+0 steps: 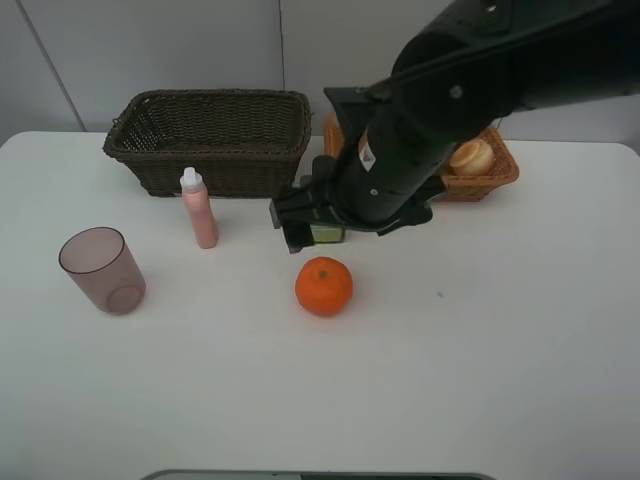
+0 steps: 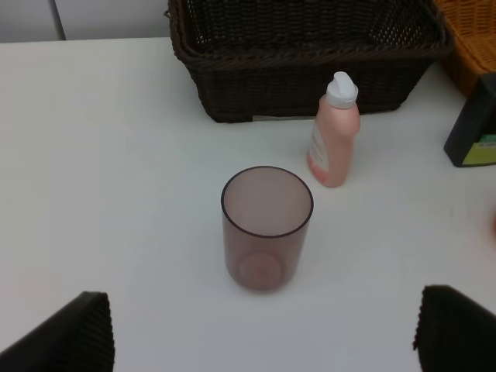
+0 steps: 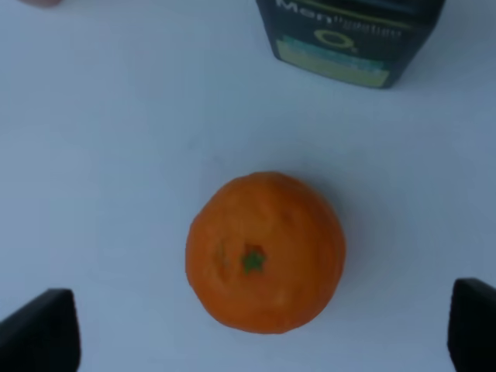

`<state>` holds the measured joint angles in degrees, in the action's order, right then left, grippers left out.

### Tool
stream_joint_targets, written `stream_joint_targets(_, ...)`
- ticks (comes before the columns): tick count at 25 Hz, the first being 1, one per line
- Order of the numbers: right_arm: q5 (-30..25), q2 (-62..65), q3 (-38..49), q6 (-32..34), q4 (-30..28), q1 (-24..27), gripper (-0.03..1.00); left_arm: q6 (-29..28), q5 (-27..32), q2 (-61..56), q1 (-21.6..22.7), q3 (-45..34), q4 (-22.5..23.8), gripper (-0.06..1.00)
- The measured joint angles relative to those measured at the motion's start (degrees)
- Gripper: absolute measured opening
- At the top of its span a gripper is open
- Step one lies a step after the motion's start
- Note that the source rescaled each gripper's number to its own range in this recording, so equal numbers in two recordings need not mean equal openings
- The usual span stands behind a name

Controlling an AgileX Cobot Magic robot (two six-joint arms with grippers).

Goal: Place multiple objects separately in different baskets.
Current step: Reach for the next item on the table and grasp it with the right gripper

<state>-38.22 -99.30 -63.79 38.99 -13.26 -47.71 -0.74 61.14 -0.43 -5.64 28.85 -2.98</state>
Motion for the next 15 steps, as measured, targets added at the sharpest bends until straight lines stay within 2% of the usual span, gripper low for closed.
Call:
stream_joint_targets(4, 1.8, -3.9, 0.0, 3.1, -0.9, -0.5, 1.0, 0.0, 0.0, 0.0, 0.0, 0.0, 0.0, 1.0)
stream_joint_targets(15, 5.8, -10.1, 0.0, 14.6, -8.4, -0.5, 1.0, 0.0, 0.0, 0.0, 0.0, 0.0, 0.0, 1.0)
